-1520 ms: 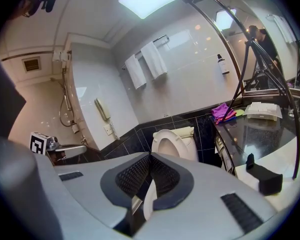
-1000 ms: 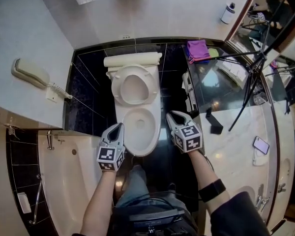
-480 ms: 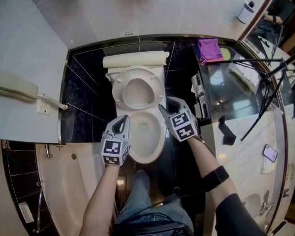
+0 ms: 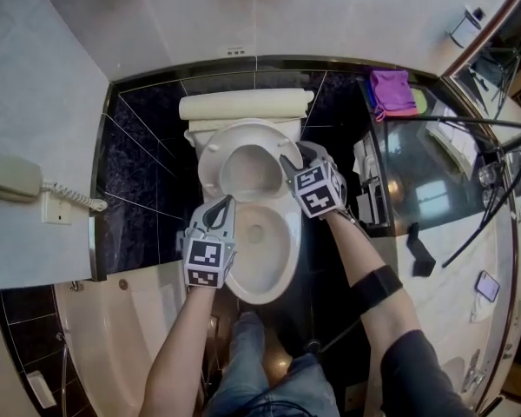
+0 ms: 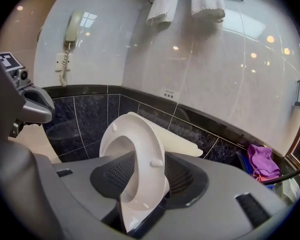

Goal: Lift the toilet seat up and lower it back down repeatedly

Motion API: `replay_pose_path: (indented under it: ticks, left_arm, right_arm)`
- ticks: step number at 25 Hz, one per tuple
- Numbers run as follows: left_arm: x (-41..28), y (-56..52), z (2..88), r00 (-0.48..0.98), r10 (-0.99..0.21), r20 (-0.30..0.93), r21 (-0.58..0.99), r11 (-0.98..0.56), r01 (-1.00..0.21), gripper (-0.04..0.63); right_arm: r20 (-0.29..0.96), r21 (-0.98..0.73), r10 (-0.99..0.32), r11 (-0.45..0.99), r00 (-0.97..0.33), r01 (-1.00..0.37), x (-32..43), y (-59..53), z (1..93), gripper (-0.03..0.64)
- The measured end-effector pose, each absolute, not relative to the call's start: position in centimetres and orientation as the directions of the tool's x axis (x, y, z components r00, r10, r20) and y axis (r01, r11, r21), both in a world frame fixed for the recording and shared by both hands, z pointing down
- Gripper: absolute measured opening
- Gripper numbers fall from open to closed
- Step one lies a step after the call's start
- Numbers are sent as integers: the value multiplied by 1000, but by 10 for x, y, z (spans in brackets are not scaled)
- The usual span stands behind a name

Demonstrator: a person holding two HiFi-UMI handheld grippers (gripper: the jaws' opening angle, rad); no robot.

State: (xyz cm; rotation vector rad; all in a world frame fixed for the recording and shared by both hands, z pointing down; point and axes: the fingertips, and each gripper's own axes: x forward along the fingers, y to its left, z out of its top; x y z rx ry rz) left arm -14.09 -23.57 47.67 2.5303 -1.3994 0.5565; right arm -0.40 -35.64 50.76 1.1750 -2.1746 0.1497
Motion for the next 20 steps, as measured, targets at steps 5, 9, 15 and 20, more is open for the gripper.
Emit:
replay_pose_path:
  ticks: [5, 9, 15, 20]
  left_arm:
    - [-141, -261, 495, 497, -764, 411, 6, -543, -839, -5]
    - [-142, -274, 504, 505, -763, 404, 8, -549, -836, -5]
    - [-145, -276, 515, 513, -752, 414, 16, -557, -830, -5]
    - [-151, -272, 525, 506, -749, 427, 32, -547, -836, -5]
  right_arm:
    - [602, 205, -722, 553, -341, -808, -3, -393, 534, 206]
    - [605, 239, -729, 550, -321, -800, -3, -412, 549, 206]
    - [593, 312, -743, 568, -311, -762, -14, -427, 554, 80]
    - [597, 352, -743, 582, -303, -733, -16, -424, 555, 71]
